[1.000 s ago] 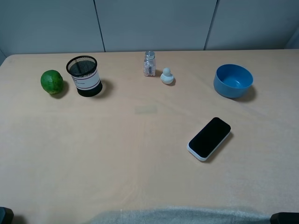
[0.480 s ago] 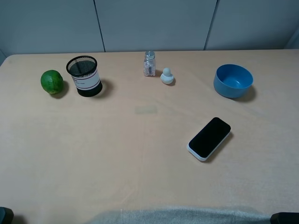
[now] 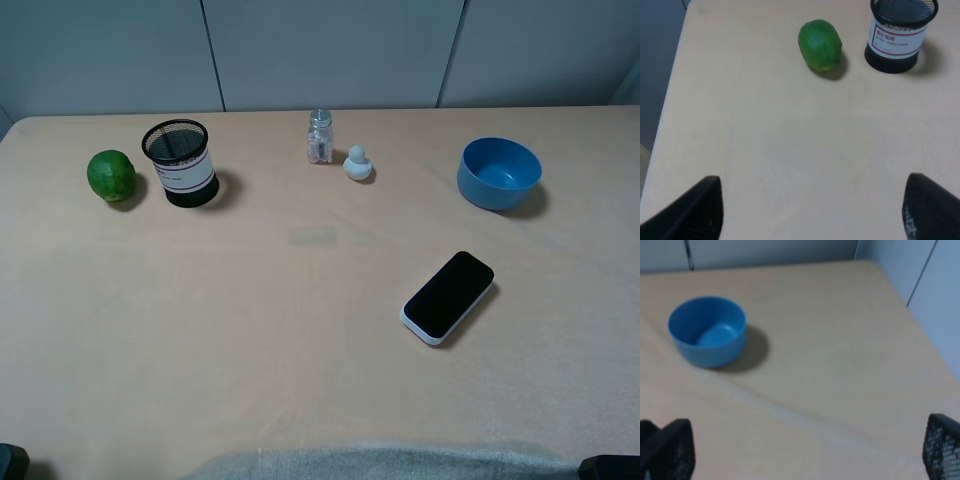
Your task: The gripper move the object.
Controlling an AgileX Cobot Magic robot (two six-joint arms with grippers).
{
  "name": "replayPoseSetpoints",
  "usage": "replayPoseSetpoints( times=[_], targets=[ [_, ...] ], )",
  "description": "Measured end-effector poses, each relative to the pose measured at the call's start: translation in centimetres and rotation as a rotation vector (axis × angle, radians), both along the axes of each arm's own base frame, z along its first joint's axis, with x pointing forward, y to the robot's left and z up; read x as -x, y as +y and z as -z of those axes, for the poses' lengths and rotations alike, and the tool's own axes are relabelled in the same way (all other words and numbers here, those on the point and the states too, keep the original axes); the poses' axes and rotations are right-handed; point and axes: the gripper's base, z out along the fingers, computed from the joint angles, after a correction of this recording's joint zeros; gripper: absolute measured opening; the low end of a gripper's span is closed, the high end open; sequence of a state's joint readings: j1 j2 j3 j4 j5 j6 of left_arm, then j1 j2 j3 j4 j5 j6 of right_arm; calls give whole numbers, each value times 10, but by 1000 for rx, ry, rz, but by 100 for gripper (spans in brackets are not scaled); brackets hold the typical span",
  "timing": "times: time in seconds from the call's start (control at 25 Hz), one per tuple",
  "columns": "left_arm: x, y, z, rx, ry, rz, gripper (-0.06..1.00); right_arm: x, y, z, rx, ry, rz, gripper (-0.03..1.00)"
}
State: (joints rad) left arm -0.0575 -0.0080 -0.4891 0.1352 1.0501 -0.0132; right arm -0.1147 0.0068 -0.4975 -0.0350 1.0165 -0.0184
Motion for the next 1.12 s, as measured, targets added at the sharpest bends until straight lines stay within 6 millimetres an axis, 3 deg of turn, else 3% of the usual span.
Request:
replayPoseSetpoints(
  times=[1.12],
  targets=[
    [0, 0, 0, -1, 0, -1, 80, 2, -1, 1, 9, -4, 5, 69]
  ],
)
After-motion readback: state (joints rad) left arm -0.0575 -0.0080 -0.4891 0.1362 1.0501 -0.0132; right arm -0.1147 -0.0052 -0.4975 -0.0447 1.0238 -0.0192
